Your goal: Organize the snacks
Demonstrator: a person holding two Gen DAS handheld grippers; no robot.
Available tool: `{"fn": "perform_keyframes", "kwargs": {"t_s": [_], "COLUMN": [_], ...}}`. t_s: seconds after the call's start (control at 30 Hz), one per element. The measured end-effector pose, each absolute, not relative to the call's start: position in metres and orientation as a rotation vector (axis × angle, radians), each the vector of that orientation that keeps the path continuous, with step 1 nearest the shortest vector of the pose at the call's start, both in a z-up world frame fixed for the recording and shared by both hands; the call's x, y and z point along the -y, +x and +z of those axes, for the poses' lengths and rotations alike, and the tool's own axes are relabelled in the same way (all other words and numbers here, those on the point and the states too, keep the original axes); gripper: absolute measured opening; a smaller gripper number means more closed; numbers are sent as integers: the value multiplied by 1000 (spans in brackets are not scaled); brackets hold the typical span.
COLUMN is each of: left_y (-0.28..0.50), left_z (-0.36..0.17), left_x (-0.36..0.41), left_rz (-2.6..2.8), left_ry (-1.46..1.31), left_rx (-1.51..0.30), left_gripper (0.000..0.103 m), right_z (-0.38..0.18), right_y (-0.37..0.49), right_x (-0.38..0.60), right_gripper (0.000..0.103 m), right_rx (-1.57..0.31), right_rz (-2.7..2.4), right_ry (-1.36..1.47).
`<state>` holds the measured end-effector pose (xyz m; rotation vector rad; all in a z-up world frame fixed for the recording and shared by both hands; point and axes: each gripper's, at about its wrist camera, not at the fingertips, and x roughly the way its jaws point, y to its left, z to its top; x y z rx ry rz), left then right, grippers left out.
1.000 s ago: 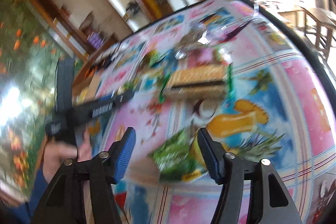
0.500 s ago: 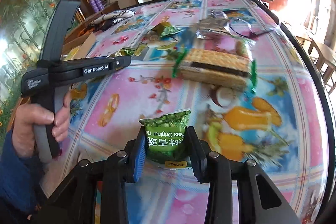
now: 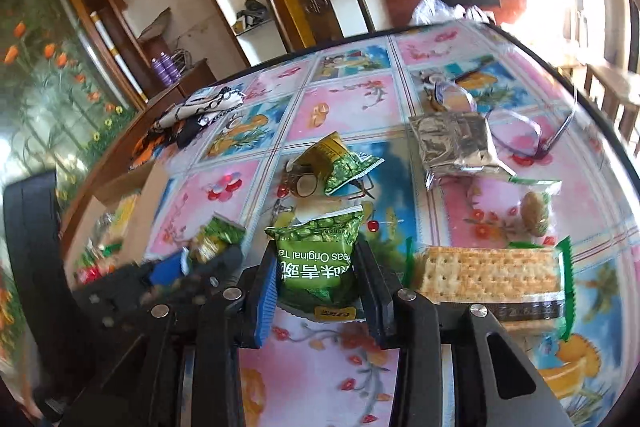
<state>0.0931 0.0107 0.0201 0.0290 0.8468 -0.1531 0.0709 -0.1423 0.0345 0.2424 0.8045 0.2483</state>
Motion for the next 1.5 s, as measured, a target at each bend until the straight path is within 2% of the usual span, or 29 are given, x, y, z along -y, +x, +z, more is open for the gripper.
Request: {"fn": "perform_keyframes", "kwargs": {"t_s": [0.53, 1.5], "left_y": [79, 71], "left_z": [40, 50], "left_x": [-8, -9], "left_rz": [-90, -66], "left_ry": [85, 103], "left_rx": [-705, -653], "left_gripper": [34, 34], "right_z": [41, 46], "right_y": [61, 57], "right_x": [142, 148], "right_gripper": [39, 39], "right_rx": [-778, -748], "right_rz": [275, 272], "right_ry": [258, 276]}}
